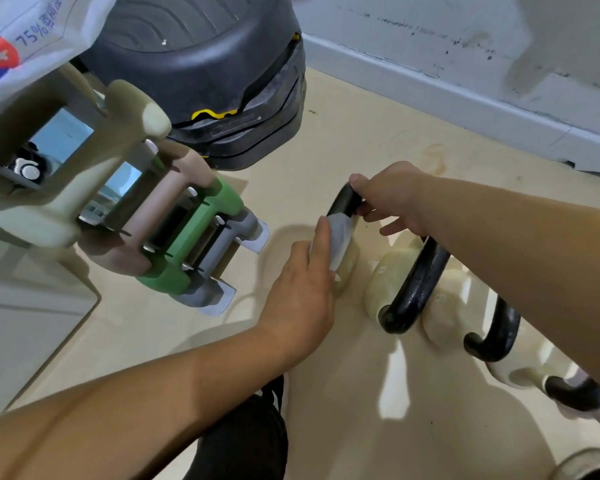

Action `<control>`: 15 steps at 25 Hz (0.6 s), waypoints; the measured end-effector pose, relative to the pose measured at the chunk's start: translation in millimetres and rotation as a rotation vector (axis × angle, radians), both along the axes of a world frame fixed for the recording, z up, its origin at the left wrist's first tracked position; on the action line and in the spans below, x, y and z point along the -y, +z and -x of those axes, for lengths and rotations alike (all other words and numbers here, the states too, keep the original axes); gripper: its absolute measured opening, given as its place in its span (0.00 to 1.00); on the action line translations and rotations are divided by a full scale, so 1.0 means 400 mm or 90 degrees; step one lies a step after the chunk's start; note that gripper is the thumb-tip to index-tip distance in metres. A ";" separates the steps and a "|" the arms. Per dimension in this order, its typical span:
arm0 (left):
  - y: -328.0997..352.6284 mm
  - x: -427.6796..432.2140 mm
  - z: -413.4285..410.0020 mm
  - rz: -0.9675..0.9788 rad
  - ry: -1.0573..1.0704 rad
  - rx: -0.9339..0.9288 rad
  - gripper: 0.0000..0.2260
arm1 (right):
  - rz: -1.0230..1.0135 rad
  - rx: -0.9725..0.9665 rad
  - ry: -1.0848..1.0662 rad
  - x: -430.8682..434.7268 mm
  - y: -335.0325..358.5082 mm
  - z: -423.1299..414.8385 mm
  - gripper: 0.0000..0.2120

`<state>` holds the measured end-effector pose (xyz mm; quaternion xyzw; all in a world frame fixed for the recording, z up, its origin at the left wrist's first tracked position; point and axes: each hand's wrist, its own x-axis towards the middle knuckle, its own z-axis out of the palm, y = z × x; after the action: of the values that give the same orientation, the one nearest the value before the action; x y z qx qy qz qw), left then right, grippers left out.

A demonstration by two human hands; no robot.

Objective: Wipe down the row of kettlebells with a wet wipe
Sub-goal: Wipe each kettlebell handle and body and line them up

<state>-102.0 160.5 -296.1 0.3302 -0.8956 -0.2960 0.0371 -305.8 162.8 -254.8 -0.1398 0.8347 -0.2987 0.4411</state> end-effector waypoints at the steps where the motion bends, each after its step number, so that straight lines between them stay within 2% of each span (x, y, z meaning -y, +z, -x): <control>1: 0.004 0.016 0.029 0.025 0.003 0.022 0.33 | -0.006 -0.013 0.006 0.002 -0.005 0.000 0.21; 3: 0.012 0.069 0.117 0.031 -0.017 0.062 0.30 | -0.012 -0.029 0.006 0.004 -0.011 0.004 0.21; 7: 0.033 0.141 0.248 -0.071 -0.039 0.131 0.18 | -0.017 -0.011 -0.017 0.005 -0.007 0.011 0.18; 9: 0.029 0.111 0.220 -0.040 -0.036 0.109 0.25 | -0.017 -0.006 -0.020 -0.001 -0.004 0.018 0.18; 11: 0.009 0.058 0.121 0.028 -0.046 0.079 0.35 | -0.016 0.005 -0.006 -0.007 -0.004 0.021 0.18; 13: -0.012 0.009 0.000 0.042 -0.084 0.059 0.43 | -0.016 0.006 -0.001 -0.006 -0.006 0.022 0.20; 15: -0.016 -0.004 -0.053 0.053 -0.117 0.047 0.46 | -0.014 -0.002 -0.003 0.004 -0.007 0.017 0.21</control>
<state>-81.0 162.1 -302.5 0.2558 -0.9342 -0.2484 -0.0098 -312.6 161.3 -257.7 -0.1334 0.8387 -0.2906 0.4409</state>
